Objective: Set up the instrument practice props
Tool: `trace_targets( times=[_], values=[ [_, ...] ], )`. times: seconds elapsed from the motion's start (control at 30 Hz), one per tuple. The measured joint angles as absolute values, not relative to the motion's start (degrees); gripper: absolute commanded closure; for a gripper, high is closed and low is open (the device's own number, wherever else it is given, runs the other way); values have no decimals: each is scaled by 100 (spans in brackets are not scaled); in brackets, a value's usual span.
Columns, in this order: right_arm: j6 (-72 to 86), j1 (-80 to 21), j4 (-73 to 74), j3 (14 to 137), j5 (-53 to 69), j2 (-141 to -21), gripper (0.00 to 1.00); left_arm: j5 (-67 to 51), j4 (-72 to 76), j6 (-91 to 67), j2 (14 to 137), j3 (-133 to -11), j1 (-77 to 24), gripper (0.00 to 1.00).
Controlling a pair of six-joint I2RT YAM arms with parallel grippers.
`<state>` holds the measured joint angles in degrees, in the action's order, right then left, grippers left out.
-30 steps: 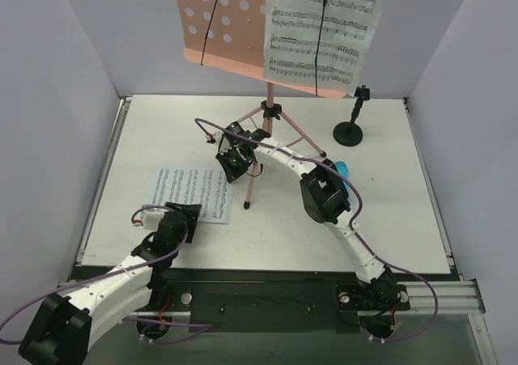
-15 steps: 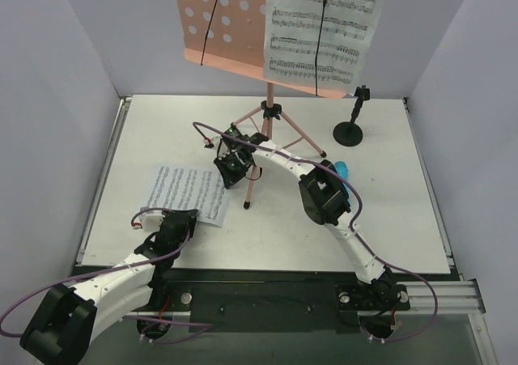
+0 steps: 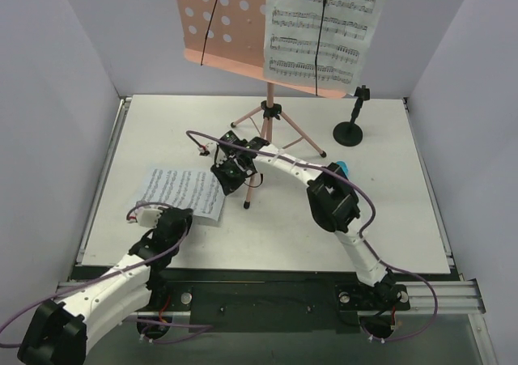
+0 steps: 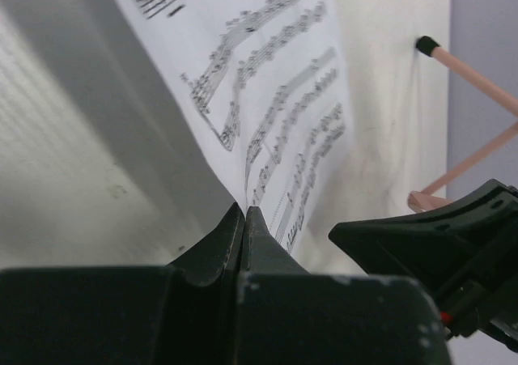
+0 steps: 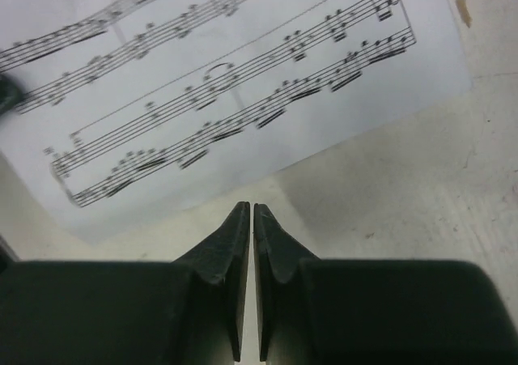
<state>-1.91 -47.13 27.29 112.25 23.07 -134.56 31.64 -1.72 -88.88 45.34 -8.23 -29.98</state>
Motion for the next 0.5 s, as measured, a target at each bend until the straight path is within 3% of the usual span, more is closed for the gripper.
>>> trace_targets(
  times=[0.03,0.1,0.27,0.5],
  values=[
    [-231,-4788,2740,11131,2287,-13264,84,3192,-279,-8742,4383,-906,-2998,100],
    [-338,-4954,2707,10923,2294,-12766,74,3223,-423,-8180,4038,-1087,-2998,100],
    [-456,-5336,2259,10147,2309,-11032,59,2904,-530,-6224,3201,-1675,-2995,100],
    [-226,-5393,1188,7734,2132,-8340,55,1238,-825,-3780,2495,-2705,-2995,100]
  ],
)
